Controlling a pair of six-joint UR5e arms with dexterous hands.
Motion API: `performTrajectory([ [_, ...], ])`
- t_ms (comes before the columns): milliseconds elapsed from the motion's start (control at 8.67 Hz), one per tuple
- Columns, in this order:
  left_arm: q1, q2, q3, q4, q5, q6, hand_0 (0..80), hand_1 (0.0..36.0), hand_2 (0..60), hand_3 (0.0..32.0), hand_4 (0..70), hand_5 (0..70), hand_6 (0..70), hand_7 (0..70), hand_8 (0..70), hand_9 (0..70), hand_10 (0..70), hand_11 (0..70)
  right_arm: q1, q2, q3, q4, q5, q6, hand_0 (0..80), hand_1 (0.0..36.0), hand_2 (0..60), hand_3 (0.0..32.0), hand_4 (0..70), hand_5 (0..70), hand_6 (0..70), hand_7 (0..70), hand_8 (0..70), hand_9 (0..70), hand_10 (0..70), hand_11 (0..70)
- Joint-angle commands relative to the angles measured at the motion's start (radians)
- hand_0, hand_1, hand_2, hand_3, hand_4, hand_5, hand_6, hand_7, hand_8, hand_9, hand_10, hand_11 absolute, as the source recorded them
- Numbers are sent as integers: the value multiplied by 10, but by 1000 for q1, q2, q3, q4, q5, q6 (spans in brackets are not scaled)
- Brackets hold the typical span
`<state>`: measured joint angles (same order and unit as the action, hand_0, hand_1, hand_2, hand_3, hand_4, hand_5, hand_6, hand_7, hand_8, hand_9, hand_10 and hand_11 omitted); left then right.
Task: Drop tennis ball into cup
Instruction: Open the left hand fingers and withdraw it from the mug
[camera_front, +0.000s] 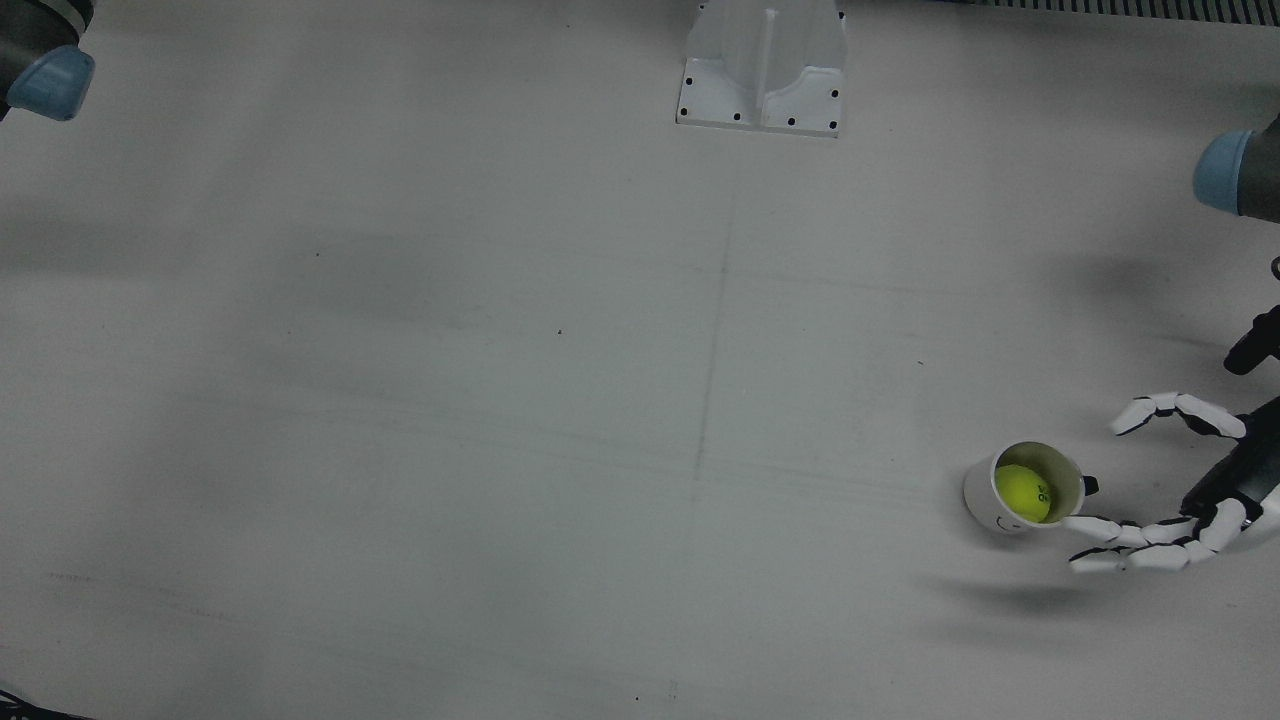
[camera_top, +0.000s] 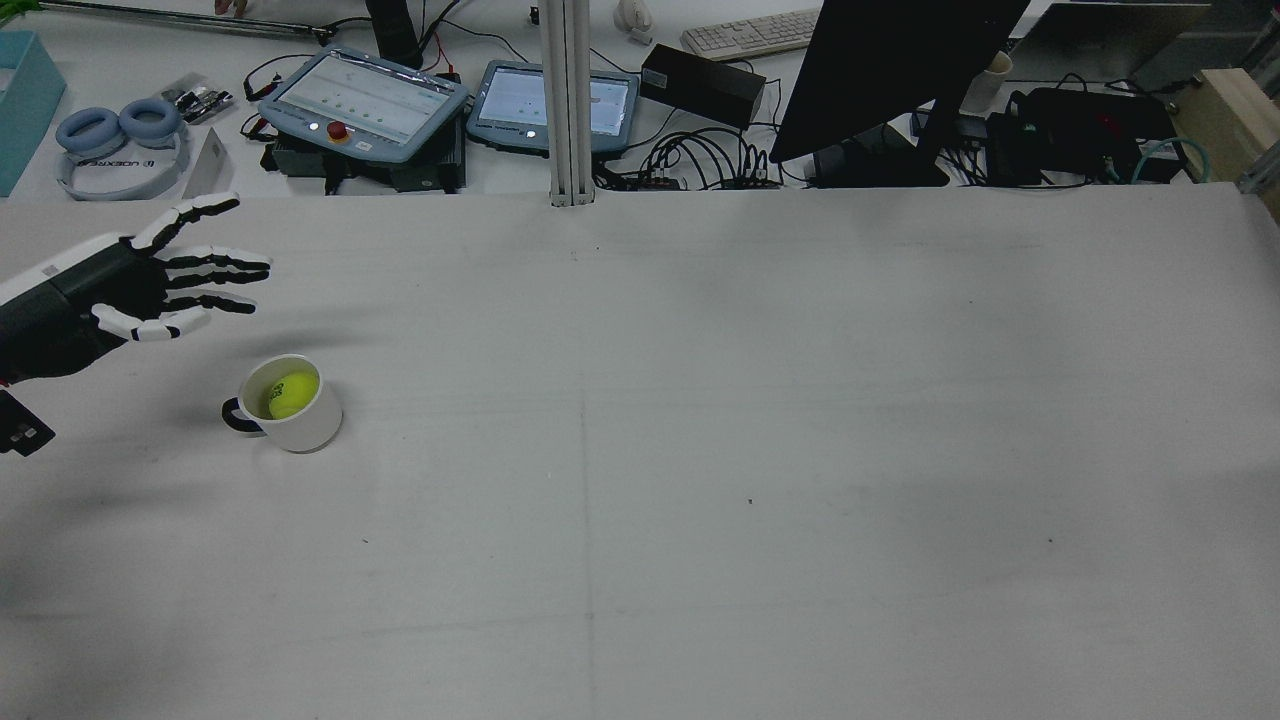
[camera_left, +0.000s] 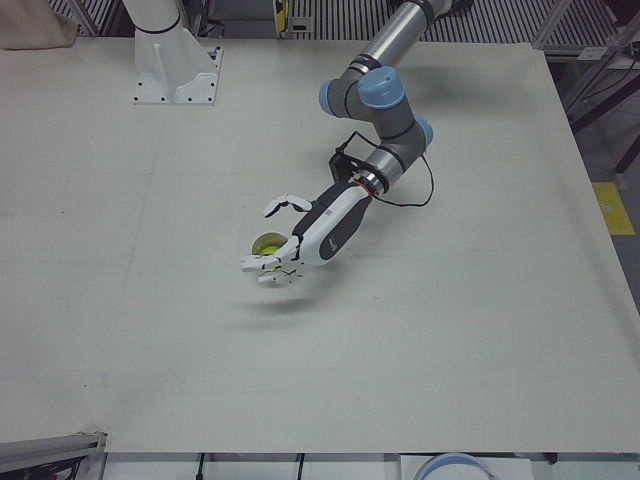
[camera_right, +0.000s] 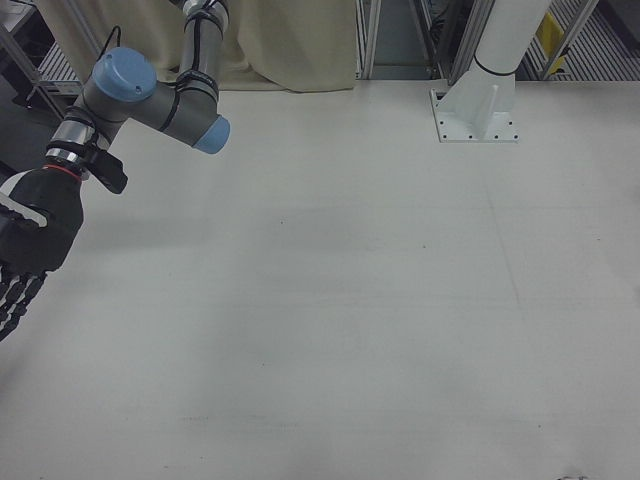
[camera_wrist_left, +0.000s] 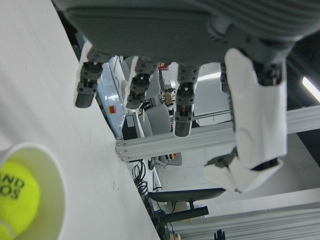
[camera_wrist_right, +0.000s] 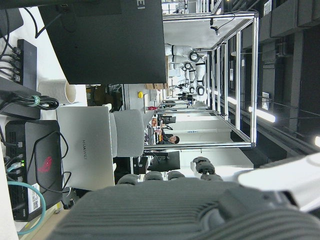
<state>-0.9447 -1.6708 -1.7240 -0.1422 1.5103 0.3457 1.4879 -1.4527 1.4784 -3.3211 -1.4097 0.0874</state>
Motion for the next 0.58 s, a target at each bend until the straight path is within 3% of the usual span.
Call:
performTrajectory([
  [0, -291, 14, 3, 18, 16, -94, 619, 335, 439, 320, 0, 203, 343, 181, 253, 108, 141, 232, 0, 0, -1, 0, 0, 0, 0, 0, 0, 0, 0, 0, 0, 0, 0, 0, 0, 0],
  [115, -324, 37, 17, 12, 15, -94, 652, 358, 401, 320, 0, 149, 66, 259, 206, 132, 161, 261, 0, 0, -1, 0, 0, 0, 0, 0, 0, 0, 0, 0, 0, 0, 0, 0, 0, 0],
  [231, -395, 45, 32, -6, 14, -96, 662, 356, 432, 320, 0, 204, 315, 210, 253, 122, 162, 263, 0, 0, -1, 0, 0, 0, 0, 0, 0, 0, 0, 0, 0, 0, 0, 0, 0, 0],
  [346, -440, 40, 18, -7, 16, -99, 647, 341, 427, 320, 0, 225, 424, 170, 272, 110, 152, 249, 0, 0, -1, 0, 0, 0, 0, 0, 0, 0, 0, 0, 0, 0, 0, 0, 0, 0],
  [462, -442, 40, 24, -5, 24, -99, 657, 341, 396, 320, 0, 218, 388, 176, 264, 110, 162, 264, 0, 0, -1, 0, 0, 0, 0, 0, 0, 0, 0, 0, 0, 0, 0, 0, 0, 0],
])
